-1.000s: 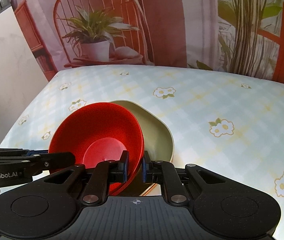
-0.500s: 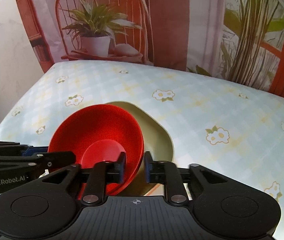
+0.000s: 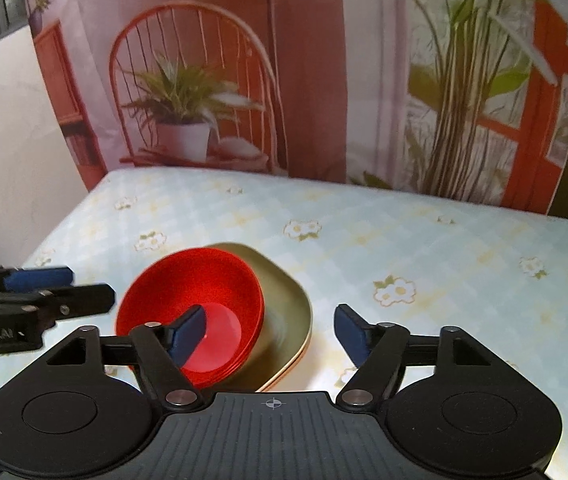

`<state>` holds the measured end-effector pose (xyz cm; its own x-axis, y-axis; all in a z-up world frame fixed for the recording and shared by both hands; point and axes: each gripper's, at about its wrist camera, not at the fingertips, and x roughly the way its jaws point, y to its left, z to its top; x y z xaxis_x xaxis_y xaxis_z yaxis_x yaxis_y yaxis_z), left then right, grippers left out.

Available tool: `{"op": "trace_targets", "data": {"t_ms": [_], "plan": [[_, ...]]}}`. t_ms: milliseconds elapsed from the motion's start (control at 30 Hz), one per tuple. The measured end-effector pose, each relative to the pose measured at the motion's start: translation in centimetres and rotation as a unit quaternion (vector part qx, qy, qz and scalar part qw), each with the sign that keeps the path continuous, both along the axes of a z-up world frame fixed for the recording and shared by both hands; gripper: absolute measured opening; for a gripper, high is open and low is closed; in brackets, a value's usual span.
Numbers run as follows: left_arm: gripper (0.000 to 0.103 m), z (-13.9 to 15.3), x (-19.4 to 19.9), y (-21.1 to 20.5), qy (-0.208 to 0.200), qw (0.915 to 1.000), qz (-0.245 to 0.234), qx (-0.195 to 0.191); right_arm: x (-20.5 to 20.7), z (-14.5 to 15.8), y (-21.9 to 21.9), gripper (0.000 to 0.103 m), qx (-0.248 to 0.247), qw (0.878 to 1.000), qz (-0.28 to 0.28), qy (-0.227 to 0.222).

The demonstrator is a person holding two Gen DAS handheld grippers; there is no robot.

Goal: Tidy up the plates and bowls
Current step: 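Open both grippers to release the red bowls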

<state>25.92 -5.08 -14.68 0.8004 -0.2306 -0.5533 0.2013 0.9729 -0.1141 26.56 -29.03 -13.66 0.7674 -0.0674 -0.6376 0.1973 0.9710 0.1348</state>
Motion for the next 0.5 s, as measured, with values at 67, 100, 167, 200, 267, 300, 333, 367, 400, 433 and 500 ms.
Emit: {"op": "trace_targets", "data": {"t_ms": [67, 100, 167, 200, 267, 300, 333, 367, 400, 433, 500], "plan": [[0.086, 0.9, -1.0, 0.1, -0.015, 0.9999, 0.002, 0.007, -1.0, 0.7, 0.1, 0.084, -0.009, 1.0, 0.001, -0.01], [0.09, 1.3, -1.5, 0.1, -0.021, 0.9997, 0.004, 0.01, -1.4, 1.0, 0.2, 0.087, -0.013, 1.0, 0.0, -0.014], [0.094, 2.1, -2.5, 0.0, -0.036, 0.9992, 0.005, 0.017, -2.5, 1.7, 0.3, 0.092, -0.017, 1.0, -0.004, -0.025], [0.096, 2.5, -3.0, 0.0, -0.044, 0.9988, 0.008, 0.021, -3.0, 2.1, 0.3, 0.092, -0.017, 0.999, -0.007, -0.031], [0.098, 3.3, -4.2, -0.2, -0.056, 0.9979, 0.012, 0.029, -4.0, 2.7, 0.4, 0.101, -0.017, 0.999, -0.012, -0.042], [0.099, 3.6, -4.8, -0.2, -0.062, 0.9975, 0.013, 0.03, -4.6, 3.0, 0.5, 0.102, -0.018, 0.999, -0.015, -0.048], [0.1, 3.9, -5.3, -0.2, -0.068, 0.9971, 0.013, 0.032, -5.2, 3.4, 0.6, 0.102, -0.019, 0.998, -0.017, -0.055], [0.101, 4.2, -5.8, -0.3, -0.076, 0.9965, 0.015, 0.033, -5.9, 3.7, 0.7, 0.102, -0.018, 0.998, -0.018, -0.061], [0.103, 4.5, -6.4, -0.4, -0.08, 0.996, 0.017, 0.036, -6.4, 4.0, 0.8, 0.102, -0.018, 0.997, -0.018, -0.066], [0.103, 4.8, -7.0, -0.5, -0.085, 0.9955, 0.018, 0.038, -7.0, 4.3, 0.9, 0.102, -0.016, 0.997, -0.018, -0.072], [0.103, 5.3, -8.2, -0.8, -0.093, 0.9945, 0.018, 0.044, -8.2, 4.9, 1.2, 0.103, -0.015, 0.996, -0.017, -0.082]]}}
